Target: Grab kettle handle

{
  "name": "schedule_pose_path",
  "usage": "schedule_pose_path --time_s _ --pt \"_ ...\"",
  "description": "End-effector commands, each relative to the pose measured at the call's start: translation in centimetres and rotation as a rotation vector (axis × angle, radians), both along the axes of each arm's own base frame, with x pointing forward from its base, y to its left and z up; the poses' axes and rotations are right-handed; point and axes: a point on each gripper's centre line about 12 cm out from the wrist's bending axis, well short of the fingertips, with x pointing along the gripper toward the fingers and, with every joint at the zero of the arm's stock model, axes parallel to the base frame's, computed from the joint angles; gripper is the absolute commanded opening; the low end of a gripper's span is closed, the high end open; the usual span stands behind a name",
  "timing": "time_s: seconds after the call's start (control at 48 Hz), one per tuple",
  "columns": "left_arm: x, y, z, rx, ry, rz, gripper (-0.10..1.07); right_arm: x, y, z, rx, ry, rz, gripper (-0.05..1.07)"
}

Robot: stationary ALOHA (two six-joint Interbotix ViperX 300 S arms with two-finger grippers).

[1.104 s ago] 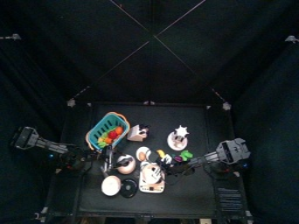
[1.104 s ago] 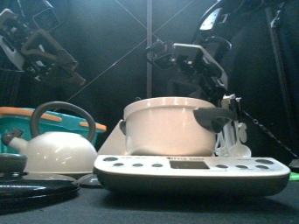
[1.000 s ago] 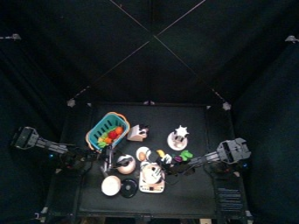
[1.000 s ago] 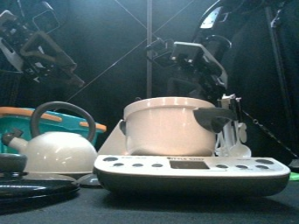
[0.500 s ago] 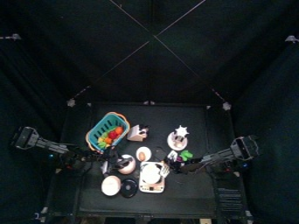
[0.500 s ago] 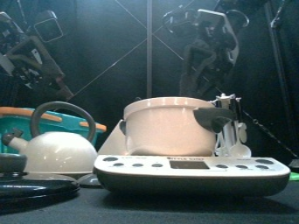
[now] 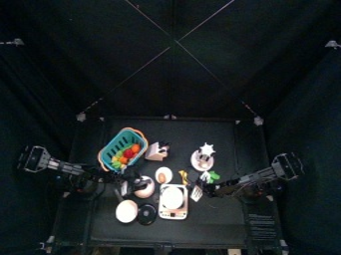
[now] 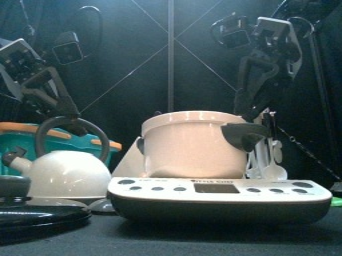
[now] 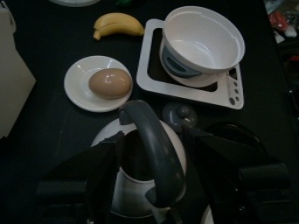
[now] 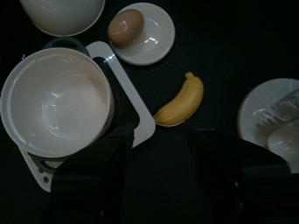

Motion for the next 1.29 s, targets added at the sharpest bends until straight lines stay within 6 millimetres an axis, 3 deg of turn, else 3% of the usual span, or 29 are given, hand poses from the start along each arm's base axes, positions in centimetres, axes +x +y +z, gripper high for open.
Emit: schedule_pose_path --time_s 0.0,0.229,0.562,0.979,1.271 --pt "0.3 0.0 0.3 -0.01 0.012 -0.007 0.89 -0.1 0.0 1.1 0.007 -0.038 0.005 0.85" --pt "0.4 0.0 0.1 -0.015 0.029 -0.009 0.84 -0.3 0.0 0.8 0.006 -0.03 0.006 0.85" --pt "0.5 0.4 0.5 -0.019 0.023 0.002 0.54 -0.5 0.0 0.4 0.008 -0.021 0.011 0.85" --pt "1.1 -0.2 4.2 -0.042 -0.063 -0.044 0.54 -0.5 -0.1 0.3 -0.002 -0.019 0.017 0.85" --pt "1.4 -0.2 5.2 -0.035 -0.091 -0.049 0.54 -0.6 -0.1 0.6 -0.007 -0.027 0.025 0.85"
